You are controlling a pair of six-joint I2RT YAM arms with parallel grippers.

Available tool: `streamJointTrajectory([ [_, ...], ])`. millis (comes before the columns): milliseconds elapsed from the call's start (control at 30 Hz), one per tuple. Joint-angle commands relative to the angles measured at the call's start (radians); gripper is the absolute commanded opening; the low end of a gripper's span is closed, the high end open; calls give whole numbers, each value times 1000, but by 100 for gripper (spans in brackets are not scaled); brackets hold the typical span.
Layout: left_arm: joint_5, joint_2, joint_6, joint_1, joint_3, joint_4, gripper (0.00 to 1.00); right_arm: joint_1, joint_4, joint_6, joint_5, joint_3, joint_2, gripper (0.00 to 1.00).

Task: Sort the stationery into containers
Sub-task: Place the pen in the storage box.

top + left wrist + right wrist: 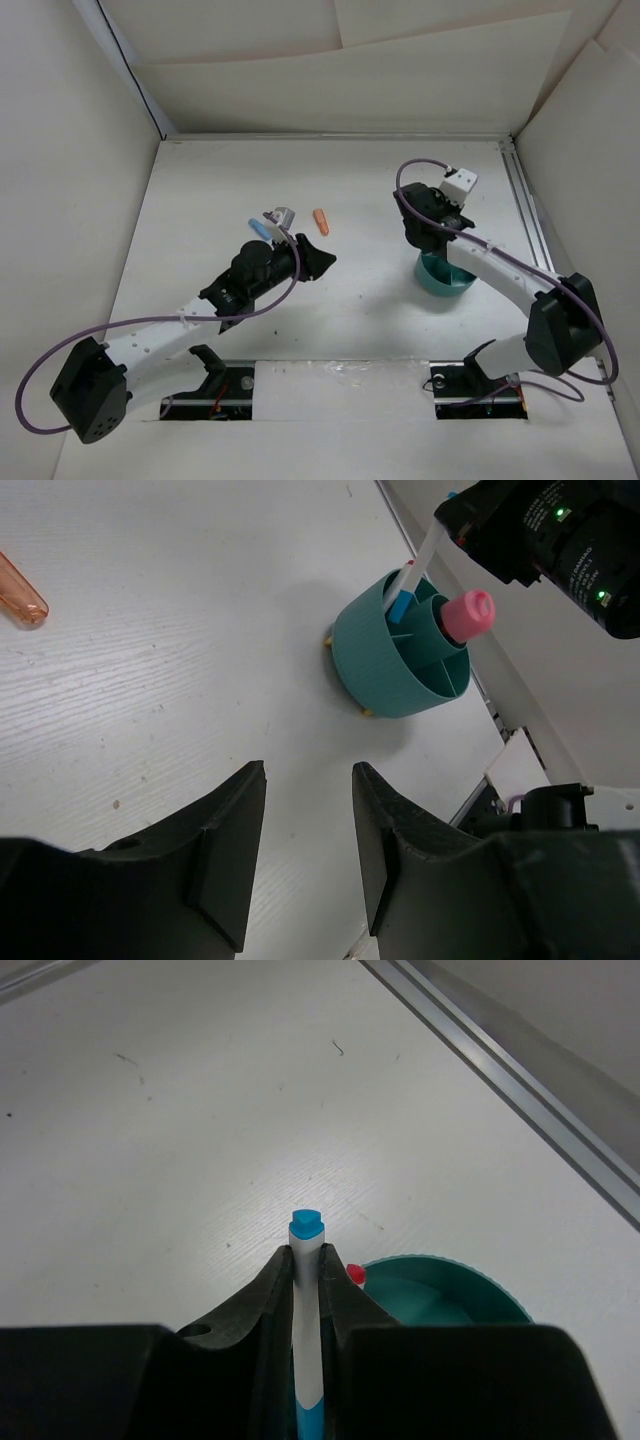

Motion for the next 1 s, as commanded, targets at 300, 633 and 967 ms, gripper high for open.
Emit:
streamJointTrajectory([
  [300, -65, -30, 16, -3, -9, -21, 36, 15, -113, 139, 107, 51, 53, 0],
  [633, -167, -48, 6, -3, -19, -110, 36, 73, -223, 245, 118, 80, 94, 3],
  [967, -250, -106, -3, -3, -46, -176, 42, 83, -266, 285, 118, 89, 84, 19],
])
